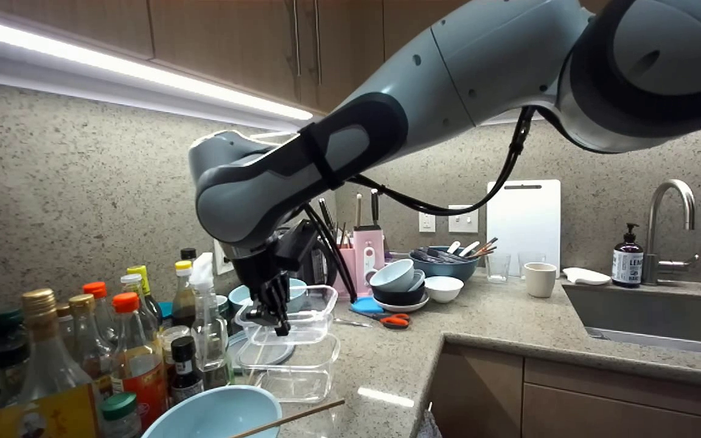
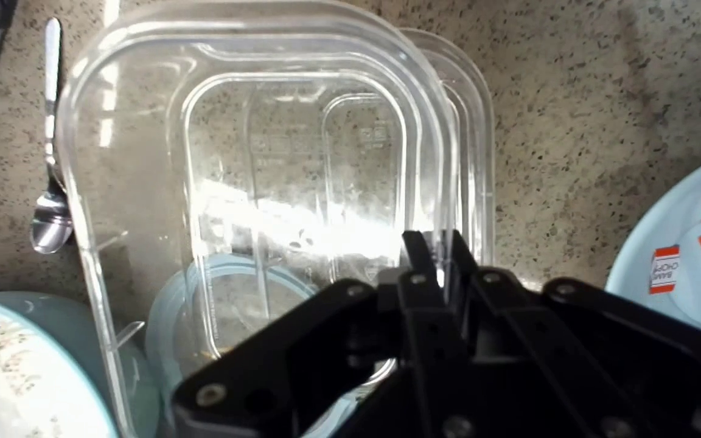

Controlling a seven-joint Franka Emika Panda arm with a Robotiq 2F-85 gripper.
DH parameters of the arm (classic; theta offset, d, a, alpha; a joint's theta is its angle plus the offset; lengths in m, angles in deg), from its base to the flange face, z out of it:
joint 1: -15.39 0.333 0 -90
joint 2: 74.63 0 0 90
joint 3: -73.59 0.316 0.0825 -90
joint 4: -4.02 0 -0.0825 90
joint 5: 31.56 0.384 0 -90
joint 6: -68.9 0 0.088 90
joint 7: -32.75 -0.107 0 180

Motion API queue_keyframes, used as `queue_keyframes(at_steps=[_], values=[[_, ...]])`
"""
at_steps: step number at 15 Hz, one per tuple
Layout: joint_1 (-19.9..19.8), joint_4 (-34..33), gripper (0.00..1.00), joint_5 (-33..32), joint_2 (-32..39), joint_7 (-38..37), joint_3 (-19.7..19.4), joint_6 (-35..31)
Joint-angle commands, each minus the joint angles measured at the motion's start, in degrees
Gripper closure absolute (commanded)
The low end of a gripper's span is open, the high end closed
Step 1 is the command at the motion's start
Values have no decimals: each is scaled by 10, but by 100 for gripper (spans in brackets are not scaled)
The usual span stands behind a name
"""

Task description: Unstack the two containers on the table

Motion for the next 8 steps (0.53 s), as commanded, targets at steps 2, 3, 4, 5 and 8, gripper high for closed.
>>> queue_keyframes(at_steps=[2,3,4,5,8], values=[[21,49,95,-26,-64,-83,-28,14],[22,60,95,-24,-76,-106,-33,17],[19,77,95,-15,-94,-134,-37,20],[14,96,95,-4,-112,-155,-39,26],[-11,181,95,38,-181,-211,-41,22]])
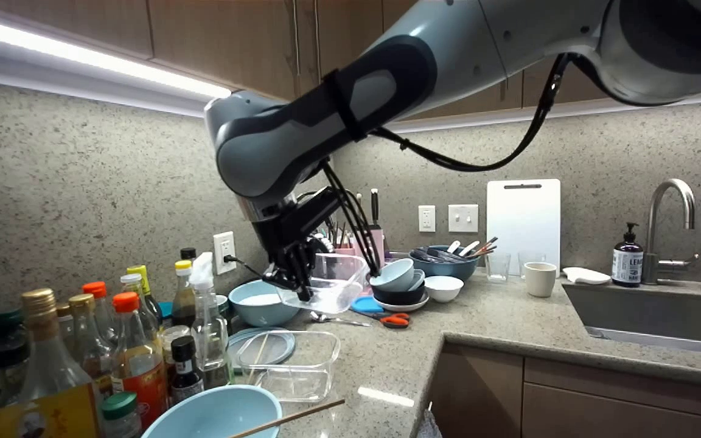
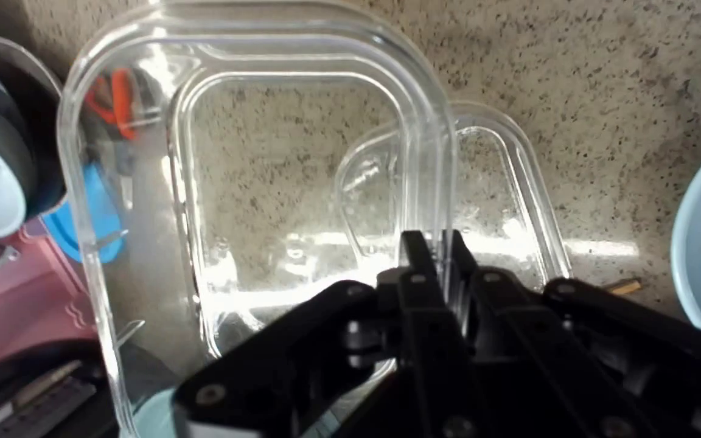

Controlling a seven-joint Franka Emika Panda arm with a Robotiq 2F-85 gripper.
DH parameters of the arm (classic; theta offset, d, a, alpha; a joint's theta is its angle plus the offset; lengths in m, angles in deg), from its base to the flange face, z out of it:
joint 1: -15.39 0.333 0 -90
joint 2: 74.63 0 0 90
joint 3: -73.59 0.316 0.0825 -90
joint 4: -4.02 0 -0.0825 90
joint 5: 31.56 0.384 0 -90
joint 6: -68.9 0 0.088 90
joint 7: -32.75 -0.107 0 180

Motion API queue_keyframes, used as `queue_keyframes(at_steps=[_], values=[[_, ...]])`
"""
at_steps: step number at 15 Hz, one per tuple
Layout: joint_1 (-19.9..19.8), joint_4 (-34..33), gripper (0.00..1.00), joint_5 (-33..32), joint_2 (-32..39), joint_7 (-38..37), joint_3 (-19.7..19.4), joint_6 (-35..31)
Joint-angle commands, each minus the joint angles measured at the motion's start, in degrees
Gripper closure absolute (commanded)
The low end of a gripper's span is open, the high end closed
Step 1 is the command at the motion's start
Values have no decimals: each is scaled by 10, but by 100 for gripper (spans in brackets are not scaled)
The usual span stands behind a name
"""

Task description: Unstack the two containers on the table

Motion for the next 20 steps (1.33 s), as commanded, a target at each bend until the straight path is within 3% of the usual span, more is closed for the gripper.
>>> queue_keyframes(at_steps=[1,5,10,16,20], values=[[-38,134,95,46,-108,-67,12,-4],[-91,243,95,124,-179,-102,16,-43],[-152,324,95,221,-191,-64,13,-142],[-158,313,91,201,-164,-76,9,-150],[-159,279,95,200,-123,-59,11,-147]])
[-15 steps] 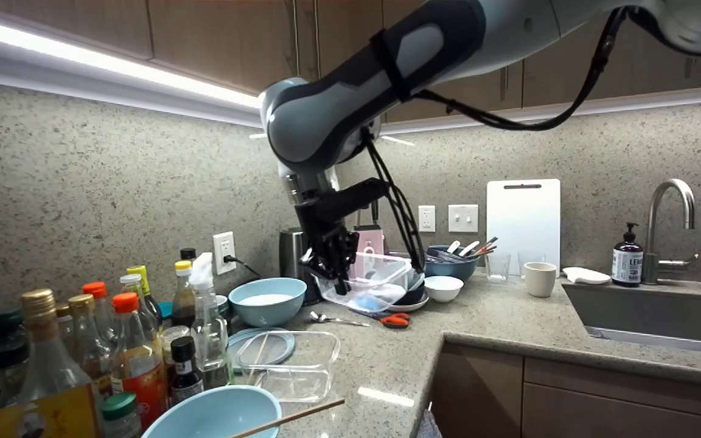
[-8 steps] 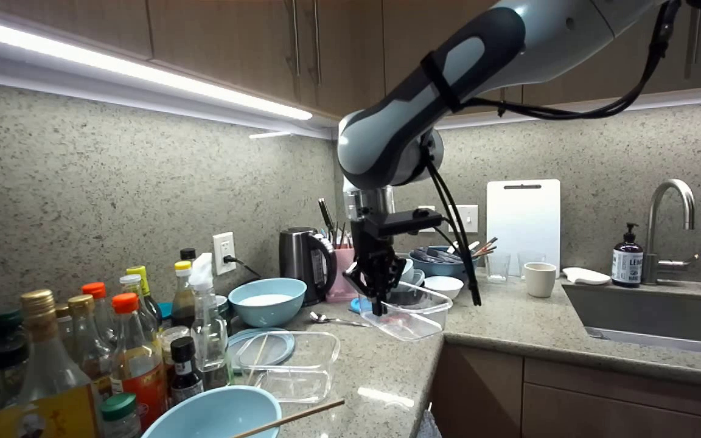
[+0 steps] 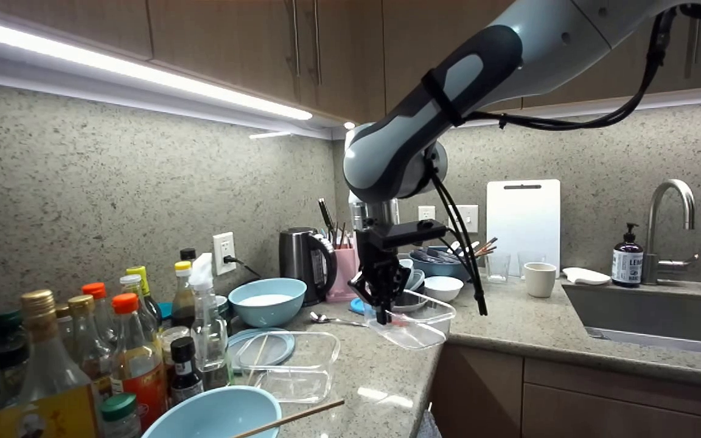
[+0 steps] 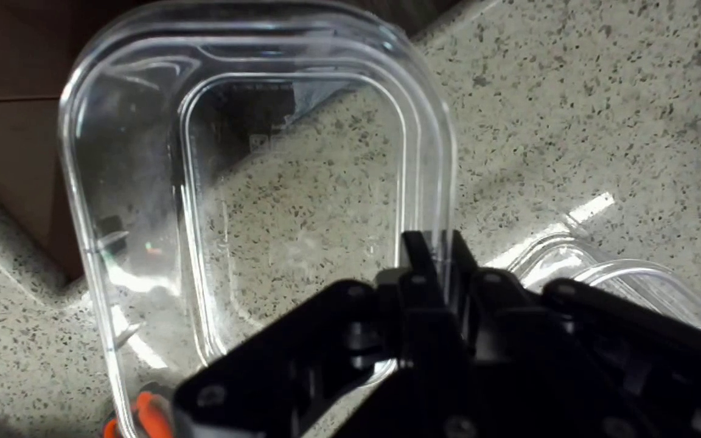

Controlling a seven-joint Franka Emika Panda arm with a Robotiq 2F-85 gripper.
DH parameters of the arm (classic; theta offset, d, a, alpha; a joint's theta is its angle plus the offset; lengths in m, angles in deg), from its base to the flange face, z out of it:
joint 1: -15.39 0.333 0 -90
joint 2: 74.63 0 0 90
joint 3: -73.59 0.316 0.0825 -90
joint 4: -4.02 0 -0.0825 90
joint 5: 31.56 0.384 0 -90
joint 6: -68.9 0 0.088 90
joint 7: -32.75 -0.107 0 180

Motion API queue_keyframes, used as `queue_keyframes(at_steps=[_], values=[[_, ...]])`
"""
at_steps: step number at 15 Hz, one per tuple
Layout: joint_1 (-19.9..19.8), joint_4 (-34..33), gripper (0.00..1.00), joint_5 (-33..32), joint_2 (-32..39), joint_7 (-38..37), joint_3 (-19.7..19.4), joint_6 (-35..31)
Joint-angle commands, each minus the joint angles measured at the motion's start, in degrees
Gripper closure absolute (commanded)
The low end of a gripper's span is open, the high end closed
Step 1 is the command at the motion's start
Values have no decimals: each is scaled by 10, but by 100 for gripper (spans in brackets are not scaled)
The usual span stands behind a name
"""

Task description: Unstack the two containers on the table

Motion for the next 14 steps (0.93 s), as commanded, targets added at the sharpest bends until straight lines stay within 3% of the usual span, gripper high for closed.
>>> queue_keyframes(at_steps=[1,14], values=[[-6,-42,95,-3,46,16,5,7],[-1,-235,95,-29,210,56,-2,55]])
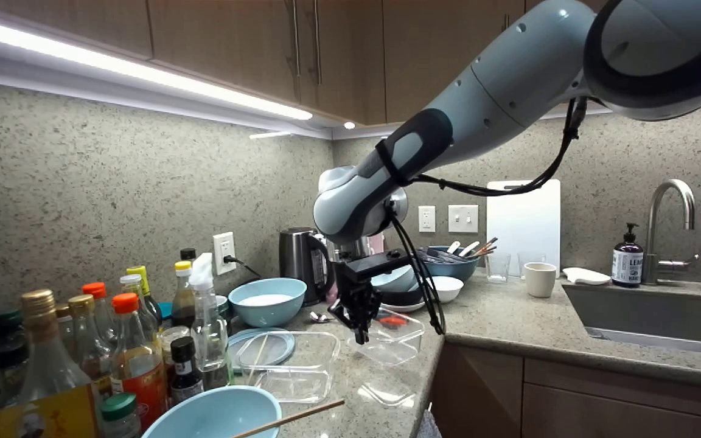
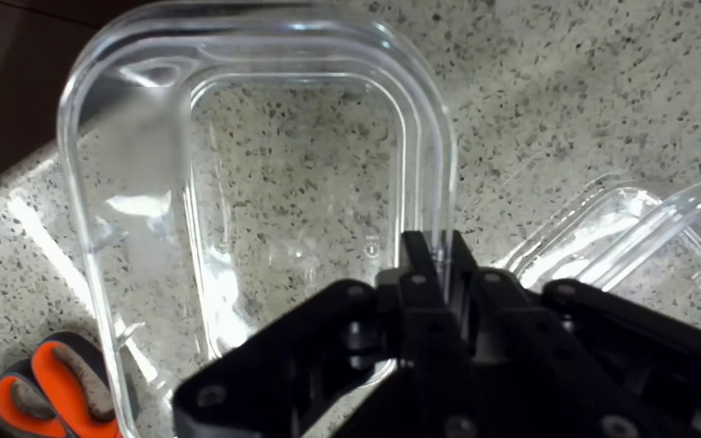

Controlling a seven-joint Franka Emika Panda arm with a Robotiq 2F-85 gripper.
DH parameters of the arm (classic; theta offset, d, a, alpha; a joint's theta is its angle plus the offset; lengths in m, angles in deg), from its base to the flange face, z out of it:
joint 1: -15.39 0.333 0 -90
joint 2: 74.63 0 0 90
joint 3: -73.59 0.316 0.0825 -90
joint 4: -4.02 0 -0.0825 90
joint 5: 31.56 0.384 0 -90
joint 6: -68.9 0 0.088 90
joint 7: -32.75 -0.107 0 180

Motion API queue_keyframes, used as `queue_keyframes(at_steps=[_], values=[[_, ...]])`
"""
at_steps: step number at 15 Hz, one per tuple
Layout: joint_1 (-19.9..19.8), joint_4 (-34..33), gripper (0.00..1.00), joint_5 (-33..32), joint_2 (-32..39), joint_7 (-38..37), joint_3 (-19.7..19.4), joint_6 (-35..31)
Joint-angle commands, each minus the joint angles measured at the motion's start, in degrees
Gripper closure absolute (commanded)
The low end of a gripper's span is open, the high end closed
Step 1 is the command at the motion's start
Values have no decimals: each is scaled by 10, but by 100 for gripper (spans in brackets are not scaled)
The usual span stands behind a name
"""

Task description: Unstack the two containers on the table

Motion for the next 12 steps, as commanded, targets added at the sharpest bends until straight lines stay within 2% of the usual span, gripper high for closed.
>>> queue_keyframes(at_steps=[1,3,4,6,12], values=[[0,-61,95,-6,37,19,-1,41],[-2,-87,96,-1,54,18,0,65],[-1,-98,66,-2,60,17,-1,74],[-1,-117,61,-2,70,16,-1,90],[11,-142,22,-7,67,-5,-6,119]])
